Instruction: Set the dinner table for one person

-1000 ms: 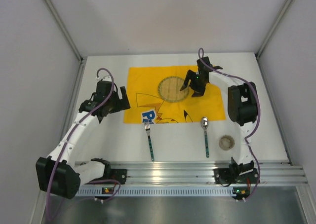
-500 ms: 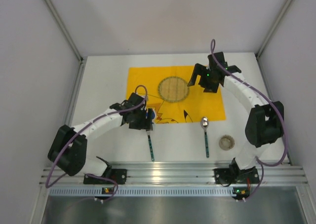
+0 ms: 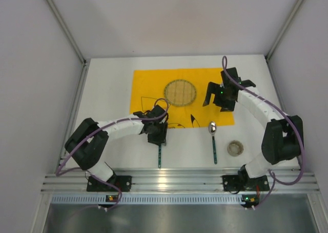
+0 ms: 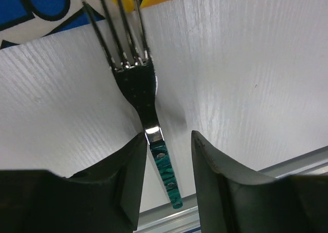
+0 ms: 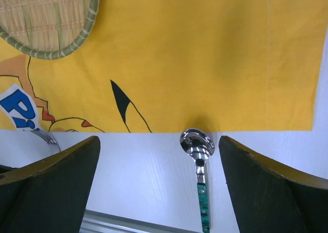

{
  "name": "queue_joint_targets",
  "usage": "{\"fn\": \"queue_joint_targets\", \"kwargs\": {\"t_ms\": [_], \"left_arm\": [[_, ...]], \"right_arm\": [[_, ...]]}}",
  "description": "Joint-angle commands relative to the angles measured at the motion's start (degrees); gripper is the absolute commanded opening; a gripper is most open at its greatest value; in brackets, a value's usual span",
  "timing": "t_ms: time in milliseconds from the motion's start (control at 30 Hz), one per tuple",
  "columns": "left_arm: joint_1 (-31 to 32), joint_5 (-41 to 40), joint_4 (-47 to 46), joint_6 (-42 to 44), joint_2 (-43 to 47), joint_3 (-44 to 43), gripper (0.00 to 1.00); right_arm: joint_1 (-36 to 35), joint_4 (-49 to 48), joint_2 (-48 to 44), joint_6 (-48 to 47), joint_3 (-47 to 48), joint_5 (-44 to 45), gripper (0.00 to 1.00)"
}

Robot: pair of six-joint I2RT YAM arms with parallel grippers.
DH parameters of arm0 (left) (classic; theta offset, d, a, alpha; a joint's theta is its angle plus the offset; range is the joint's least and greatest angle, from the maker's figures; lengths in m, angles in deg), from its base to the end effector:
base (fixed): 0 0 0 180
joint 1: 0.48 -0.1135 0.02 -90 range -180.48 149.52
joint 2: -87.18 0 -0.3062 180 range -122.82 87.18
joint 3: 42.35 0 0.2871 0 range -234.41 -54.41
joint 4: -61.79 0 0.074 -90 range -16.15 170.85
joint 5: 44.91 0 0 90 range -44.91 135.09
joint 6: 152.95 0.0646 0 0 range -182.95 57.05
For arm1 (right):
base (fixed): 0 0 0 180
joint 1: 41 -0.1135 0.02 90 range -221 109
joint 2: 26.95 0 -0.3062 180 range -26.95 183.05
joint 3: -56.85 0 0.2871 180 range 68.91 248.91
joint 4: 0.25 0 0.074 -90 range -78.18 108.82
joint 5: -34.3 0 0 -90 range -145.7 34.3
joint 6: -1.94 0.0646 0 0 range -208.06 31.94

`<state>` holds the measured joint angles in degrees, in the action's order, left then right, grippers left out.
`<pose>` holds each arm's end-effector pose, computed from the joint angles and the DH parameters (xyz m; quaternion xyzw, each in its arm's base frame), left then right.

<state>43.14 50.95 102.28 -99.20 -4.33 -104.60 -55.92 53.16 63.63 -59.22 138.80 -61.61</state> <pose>0.2317 -0.2299 0.1496 0.0722 0.9805 -0.1513 0.1023 0.3575 0.1021 0.2545 0.1051 0.9635 0.1363 0.2052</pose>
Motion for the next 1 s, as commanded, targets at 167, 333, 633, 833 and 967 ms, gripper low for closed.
{"fn": "queue_joint_targets", "kwargs": {"t_ms": [167, 333, 633, 833, 967], "left_arm": [[2.4, -8.3, 1.8, -4.3, -8.2, 0.8, 0.33], [2.8, -11.0, 4.6, -3.3, -7.8, -0.8, 0.01], [1.0, -20.8, 25.0, 6.6, -3.5, -26.9, 0.0], [-10.4, -20.8, 26.8, 17.1, -10.3, -40.8, 0.0], [-19.5, -17.1, 23.8, 21.4, -17.9, -47.5, 0.0]], "right_arm": [[3.1, 1.6, -8.0, -3.2, -2.6, 1.5, 1.0], [4.4, 1.7, -9.8, -3.5, -4.8, 1.4, 1.0], [6.0, 1.9, -12.9, -3.4, -5.5, 1.3, 1.0], [6.6, 2.0, -14.5, -3.7, -6.8, 0.8, 1.0], [6.7, 2.0, -14.7, -3.2, -7.7, -0.8, 1.0]]}}
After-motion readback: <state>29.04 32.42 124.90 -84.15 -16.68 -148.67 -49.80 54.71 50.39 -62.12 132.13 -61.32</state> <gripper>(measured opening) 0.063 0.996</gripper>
